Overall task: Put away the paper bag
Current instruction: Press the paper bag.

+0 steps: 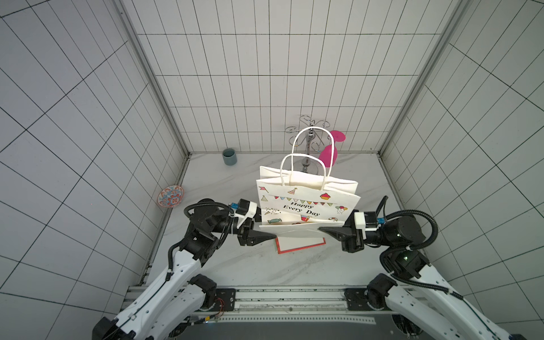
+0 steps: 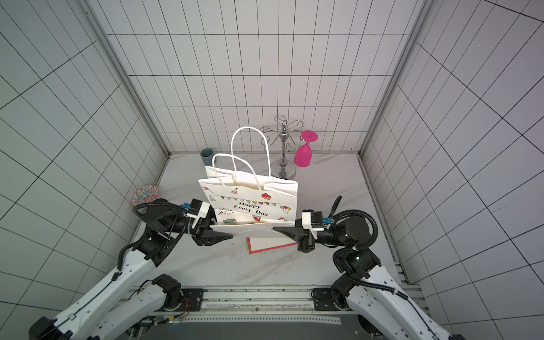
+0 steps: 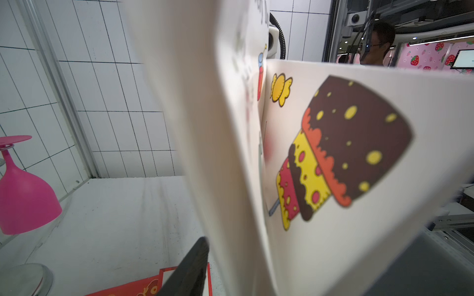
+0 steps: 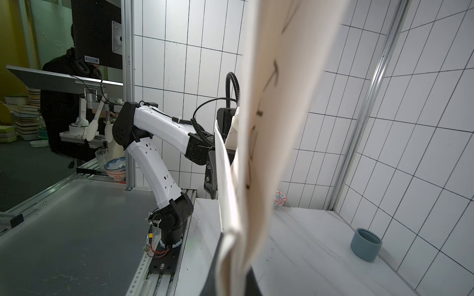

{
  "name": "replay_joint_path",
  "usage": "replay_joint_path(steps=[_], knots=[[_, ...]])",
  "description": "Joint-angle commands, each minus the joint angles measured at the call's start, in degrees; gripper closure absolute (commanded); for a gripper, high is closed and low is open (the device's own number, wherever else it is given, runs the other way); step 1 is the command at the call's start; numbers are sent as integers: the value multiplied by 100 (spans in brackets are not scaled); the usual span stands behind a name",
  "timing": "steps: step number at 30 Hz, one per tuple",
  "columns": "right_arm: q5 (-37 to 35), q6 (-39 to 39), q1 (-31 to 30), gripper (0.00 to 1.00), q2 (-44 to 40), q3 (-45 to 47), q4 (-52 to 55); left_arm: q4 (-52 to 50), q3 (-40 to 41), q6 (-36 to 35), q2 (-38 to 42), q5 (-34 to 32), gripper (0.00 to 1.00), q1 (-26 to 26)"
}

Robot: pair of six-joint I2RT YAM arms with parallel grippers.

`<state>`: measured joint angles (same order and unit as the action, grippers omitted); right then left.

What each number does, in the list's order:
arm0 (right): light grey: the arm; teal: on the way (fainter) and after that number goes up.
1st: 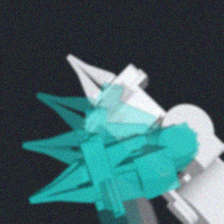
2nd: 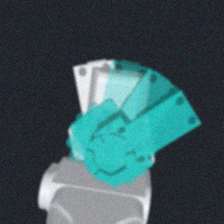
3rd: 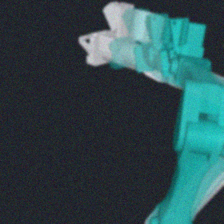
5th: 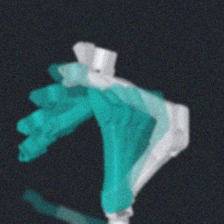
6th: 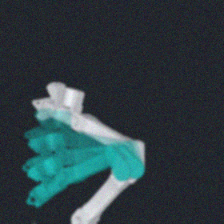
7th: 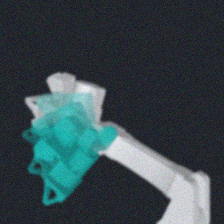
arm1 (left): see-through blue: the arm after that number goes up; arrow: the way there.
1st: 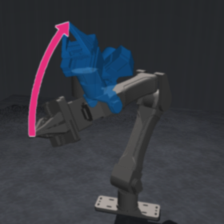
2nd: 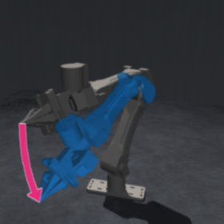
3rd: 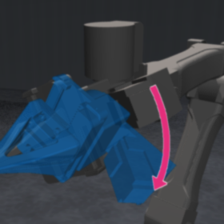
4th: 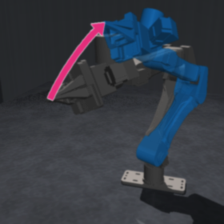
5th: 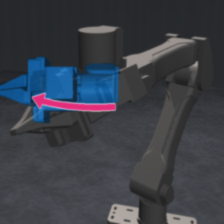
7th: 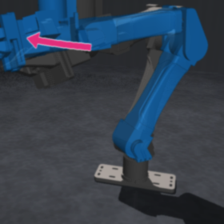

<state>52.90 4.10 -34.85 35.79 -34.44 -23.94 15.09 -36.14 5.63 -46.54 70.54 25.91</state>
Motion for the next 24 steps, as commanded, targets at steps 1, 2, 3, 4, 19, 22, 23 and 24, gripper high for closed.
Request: replay_joint_path(steps=[1, 2, 3, 4, 19, 22, 23, 24], knots=[[-43, 38, 43, 100, 31, 259, -102, 278, -194, 121, 75, 119, 58, 45], [-60, 41, 48, 100, 41, 265, -101, 300, -200, 139, 92, 101, 67, 52], [-61, 25, 49, 100, 50, 265, -88, 318, -217, 159, 106, 86, 77, 50], [-76, 17, 48, 100, 52, 269, -71, 325, -234, 167, 110, 82, 85, 60], [-287, -146, 43, 100, 120, 262, 257, 890, -191, 351, 20, -779, 50, 716], [-365, -150, 48, 100, 59, 284, 339, 956, -185, 330, 18, -967, 94, 629], [-414, -171, 44, 100, -9, 297, 408, 952, -174, 328, 30, -988, 100, 543], [-466, -209, 46, 100, -87, 310, 502, 928, -161, 353, 40, -991, 100, 445]])
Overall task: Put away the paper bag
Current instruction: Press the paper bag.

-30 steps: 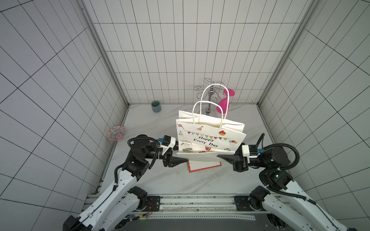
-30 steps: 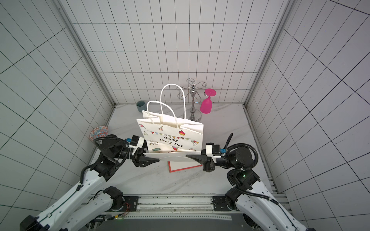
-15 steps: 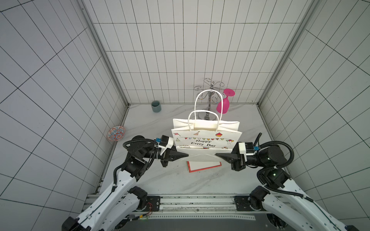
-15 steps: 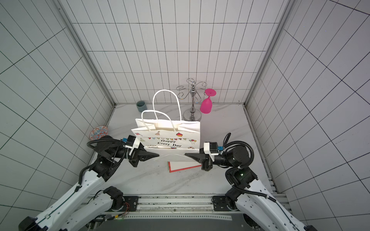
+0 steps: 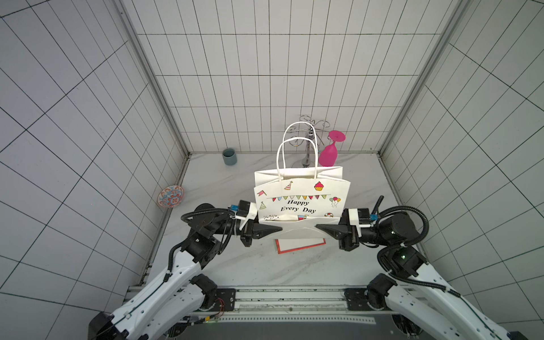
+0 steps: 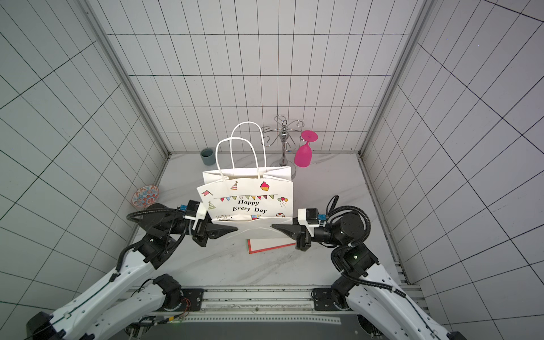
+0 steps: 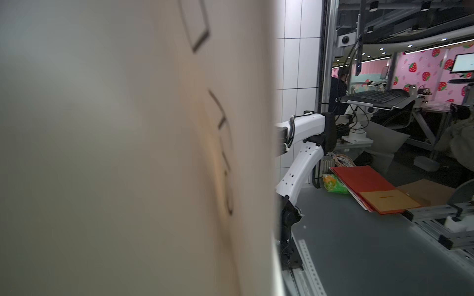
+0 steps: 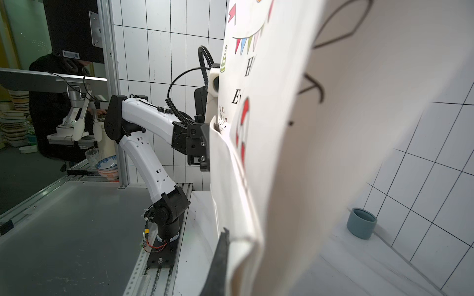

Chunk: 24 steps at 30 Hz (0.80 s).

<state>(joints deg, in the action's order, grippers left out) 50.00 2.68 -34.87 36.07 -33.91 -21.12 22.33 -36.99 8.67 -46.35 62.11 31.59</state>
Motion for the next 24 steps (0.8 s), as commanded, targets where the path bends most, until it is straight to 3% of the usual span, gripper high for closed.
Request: replay_joint_path(steps=[1, 3, 5, 7, 11, 17, 22, 24], knots=[[-220, -110, 48, 100, -187, 264, 322, 208, -69, 78, 25, -116, 100, -204], [-292, -141, 49, 100, -313, 284, 487, 211, -41, 142, 29, -60, 100, -308], [-394, -145, 44, 79, -401, 243, 710, 158, -14, 101, 47, -58, 100, -338], [-461, -215, 57, 71, -492, 143, 1023, -69, -1, -59, 47, -58, 100, -356], [-487, -277, 48, 75, -636, -74, 1271, -631, -2, -441, -10, -1, 100, -385], [-298, -217, 48, 100, -395, -134, 1099, -700, 51, -442, -80, 251, 100, -400], [-139, -33, 50, 100, -290, -92, 725, -1127, 62, -805, -93, 183, 100, -399], [-165, 110, 45, 78, -202, -126, 509, -1118, 150, -886, -110, 103, 100, -402]])
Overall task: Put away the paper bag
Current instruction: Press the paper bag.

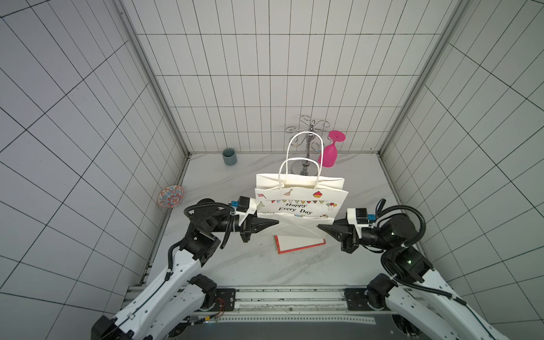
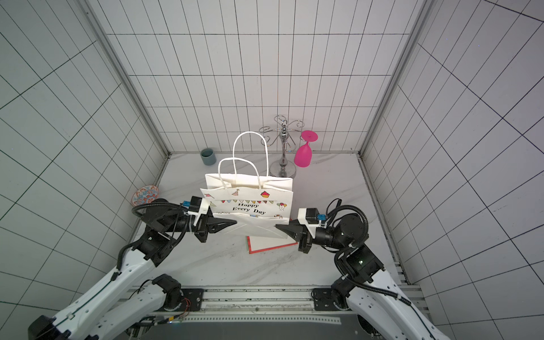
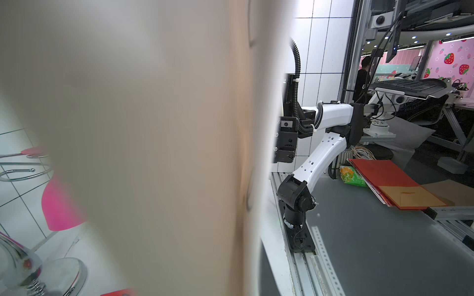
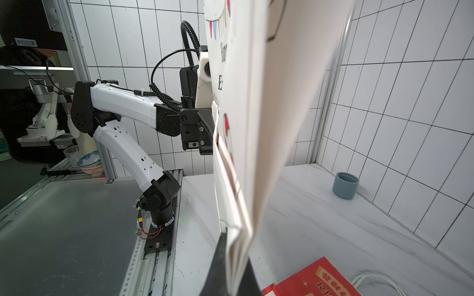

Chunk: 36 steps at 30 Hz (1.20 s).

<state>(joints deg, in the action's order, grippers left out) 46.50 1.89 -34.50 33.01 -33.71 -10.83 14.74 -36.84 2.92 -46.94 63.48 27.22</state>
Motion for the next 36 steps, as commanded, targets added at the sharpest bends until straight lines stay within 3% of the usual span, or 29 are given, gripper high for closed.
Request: replay_joint_path(steps=[1, 4, 7, 13, 15, 17, 20, 24, 29, 30, 31, 33, 36], knots=[[184, 221, 9, 76, 145, -152, -607, -343, 165, -336, -61, -46, 100, 30], [153, 237, 9, 82, 230, -188, -778, -323, 186, -334, -112, -13, 100, 3], [96, 184, 7, 100, 299, -232, -806, -404, 203, -418, -104, -18, 100, -3], [172, 263, 13, 100, 364, -239, -921, -487, 230, -506, -102, -71, 100, -35], [59, 277, 8, 86, 325, -265, -921, -516, 237, -524, -96, -90, 100, -51], [11, 239, 9, 84, 273, -282, -897, -525, 242, -536, -81, -121, 100, -76], [-107, 123, 8, 86, 180, -346, -724, -532, 252, -508, -58, -143, 100, -106], [-159, -18, 20, 100, 113, -430, -578, -525, 252, -492, -61, -143, 100, -106], [-101, -22, 14, 99, 136, -521, -562, -529, 257, -487, -44, -143, 100, -114], [-136, -22, 20, 88, 148, -544, -556, -531, 272, -497, -44, -143, 100, -120], [-173, -22, 16, 84, 144, -566, -552, -528, 265, -496, -44, -143, 100, -123], [-185, -60, 17, 84, 152, -620, -536, -534, 281, -504, -44, -143, 100, -121], [-161, -88, 18, 92, 195, -714, -534, -534, 278, -512, -52, -143, 100, -125]])
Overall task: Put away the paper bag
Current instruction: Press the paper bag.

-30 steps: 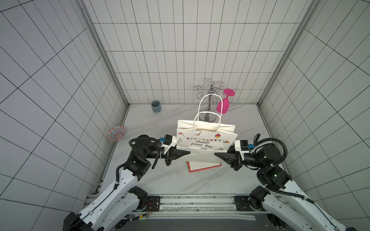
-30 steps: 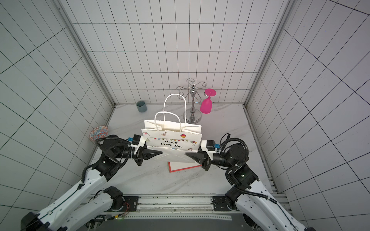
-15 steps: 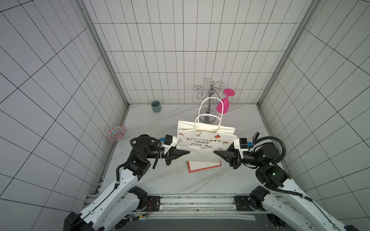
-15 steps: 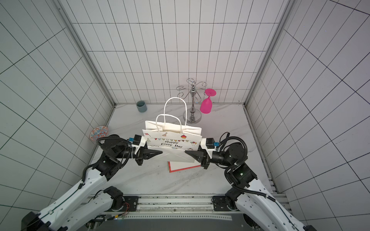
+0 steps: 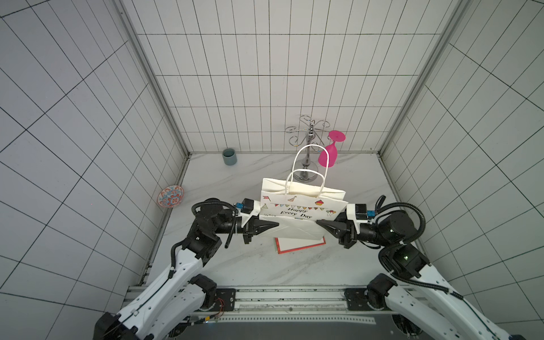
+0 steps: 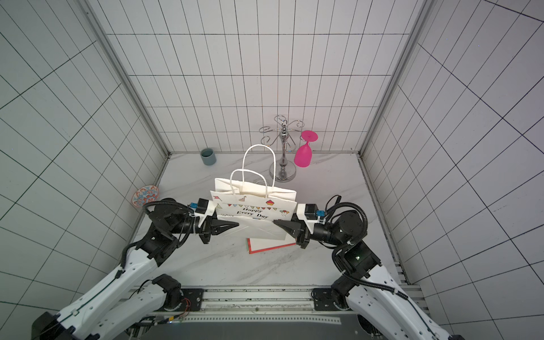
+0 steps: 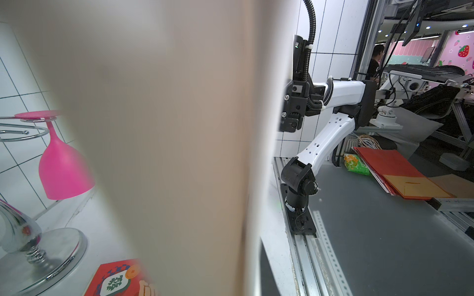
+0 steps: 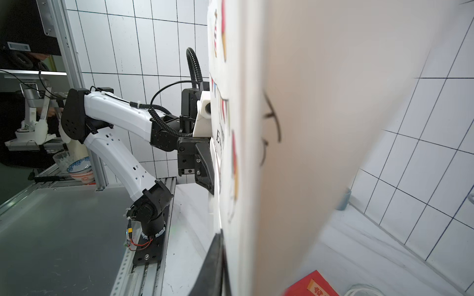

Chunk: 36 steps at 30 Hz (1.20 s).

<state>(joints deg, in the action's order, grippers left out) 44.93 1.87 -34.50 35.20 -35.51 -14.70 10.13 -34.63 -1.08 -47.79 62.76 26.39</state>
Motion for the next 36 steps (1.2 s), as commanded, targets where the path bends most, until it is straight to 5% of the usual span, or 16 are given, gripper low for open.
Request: replay_joint_path(steps=[1, 7, 12, 15, 18, 22, 24, 26, 33, 36], knots=[[11, -98, 21, 96, -1, -560, -147, -73, 58, -112, 34, -71, 100, -50], [63, -100, 18, 100, 56, -607, -173, -86, 60, -121, 33, -54, 100, -54], [-189, -38, 15, 79, 50, -667, -182, -85, 61, -129, 20, -45, 100, -56], [-279, -37, 14, 83, 73, -716, -165, -3, 76, -68, 15, 78, 100, -56], [-115, -46, 14, 98, 128, -779, -165, -2, 82, -75, 30, 35, 100, -60], [-21, -55, 14, 100, 171, -821, -178, 9, 75, -58, 24, 43, 100, -59], [-150, -20, 17, 83, 163, -829, -199, 31, 88, -47, 34, 50, 100, -62], [-188, -37, 22, 80, 162, -867, -209, 33, 85, -37, 33, 52, 100, -56], [-144, -92, 24, 100, 250, -1025, -232, 151, 86, 82, 7, 205, 100, -58], [-72, -22, 31, 100, 263, -1059, -327, 151, 96, 90, 9, 201, 100, -58]])
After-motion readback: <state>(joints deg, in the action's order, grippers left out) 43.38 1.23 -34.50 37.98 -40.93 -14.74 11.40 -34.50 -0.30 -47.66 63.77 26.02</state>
